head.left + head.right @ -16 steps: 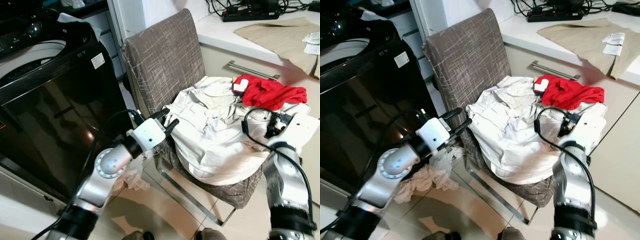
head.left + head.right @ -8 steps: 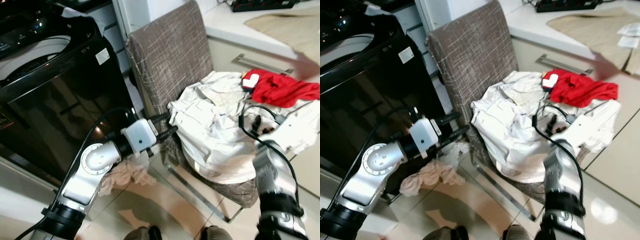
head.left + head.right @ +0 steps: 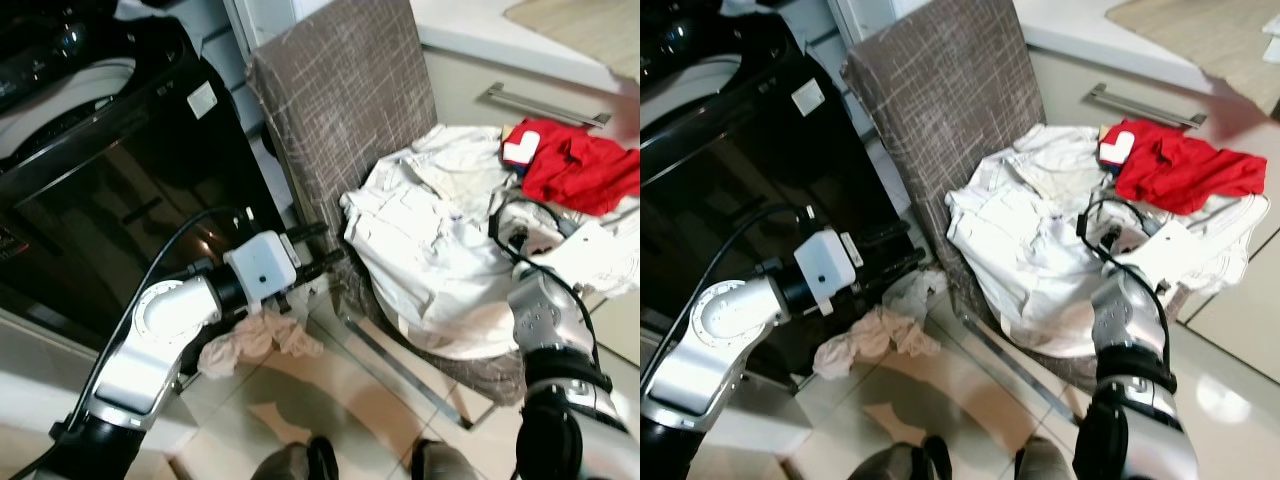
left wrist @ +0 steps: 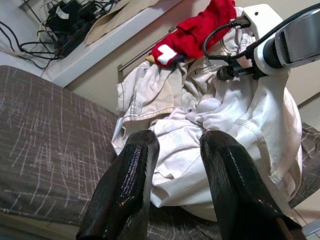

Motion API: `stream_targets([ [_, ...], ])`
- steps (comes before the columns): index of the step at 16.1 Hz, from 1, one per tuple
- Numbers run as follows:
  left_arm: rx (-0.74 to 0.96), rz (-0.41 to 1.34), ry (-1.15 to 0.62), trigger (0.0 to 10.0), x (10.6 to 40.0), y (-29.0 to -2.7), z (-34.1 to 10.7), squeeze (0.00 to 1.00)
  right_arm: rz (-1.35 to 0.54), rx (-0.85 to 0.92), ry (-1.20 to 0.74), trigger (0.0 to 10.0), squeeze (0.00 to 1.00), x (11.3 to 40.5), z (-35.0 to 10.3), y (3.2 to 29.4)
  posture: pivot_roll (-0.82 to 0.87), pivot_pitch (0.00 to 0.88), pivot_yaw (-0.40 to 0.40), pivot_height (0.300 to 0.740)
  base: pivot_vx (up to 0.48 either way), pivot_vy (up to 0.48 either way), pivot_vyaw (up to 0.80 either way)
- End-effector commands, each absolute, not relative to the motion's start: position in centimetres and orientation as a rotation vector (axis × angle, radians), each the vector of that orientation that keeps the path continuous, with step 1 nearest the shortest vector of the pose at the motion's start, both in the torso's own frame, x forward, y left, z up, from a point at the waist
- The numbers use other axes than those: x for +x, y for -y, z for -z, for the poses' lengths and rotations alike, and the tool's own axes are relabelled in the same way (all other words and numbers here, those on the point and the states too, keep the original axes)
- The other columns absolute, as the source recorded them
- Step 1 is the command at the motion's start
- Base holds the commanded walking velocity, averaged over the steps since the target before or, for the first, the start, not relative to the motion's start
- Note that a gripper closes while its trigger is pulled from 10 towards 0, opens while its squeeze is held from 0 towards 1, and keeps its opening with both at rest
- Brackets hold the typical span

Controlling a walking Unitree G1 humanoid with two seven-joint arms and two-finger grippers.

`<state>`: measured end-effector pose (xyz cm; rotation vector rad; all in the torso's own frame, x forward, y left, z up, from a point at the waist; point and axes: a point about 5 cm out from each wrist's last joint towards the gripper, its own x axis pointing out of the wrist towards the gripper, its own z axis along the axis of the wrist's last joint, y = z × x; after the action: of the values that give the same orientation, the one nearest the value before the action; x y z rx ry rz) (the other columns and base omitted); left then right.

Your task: Clothes washing

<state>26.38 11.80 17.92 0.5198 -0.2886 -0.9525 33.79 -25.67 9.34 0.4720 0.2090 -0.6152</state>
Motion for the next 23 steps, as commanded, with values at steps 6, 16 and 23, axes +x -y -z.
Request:
stream_targets([
  [6, 0.499, 0.888, 0.273, 10.0, 26.0, -12.1, -17.8, 0.00, 0.509, 0.395, -0.213, 0.0, 0.00, 34.3, -9.2, 22.9, -0.03, 0.200, 0.188, 0.740, 0.000, 0.000, 0.00],
  [16, 0.471, 0.829, 0.277, 10.0, 26.3, -11.4, -17.3, 0.00, 0.387, 0.168, -0.046, 0.0, 0.00, 35.0, -12.6, 21.2, -0.05, 0.162, 0.154, 0.740, 0.000, 0.000, 0.00],
  [23, 0.423, 0.778, 0.281, 10.0, 26.5, -10.3, -16.7, 0.00, 0.214, 0.081, 0.107, 0.0, 0.00, 35.1, -16.5, 18.2, -0.09, 0.128, 0.125, 0.740, 0.000, 0.000, 0.00],
])
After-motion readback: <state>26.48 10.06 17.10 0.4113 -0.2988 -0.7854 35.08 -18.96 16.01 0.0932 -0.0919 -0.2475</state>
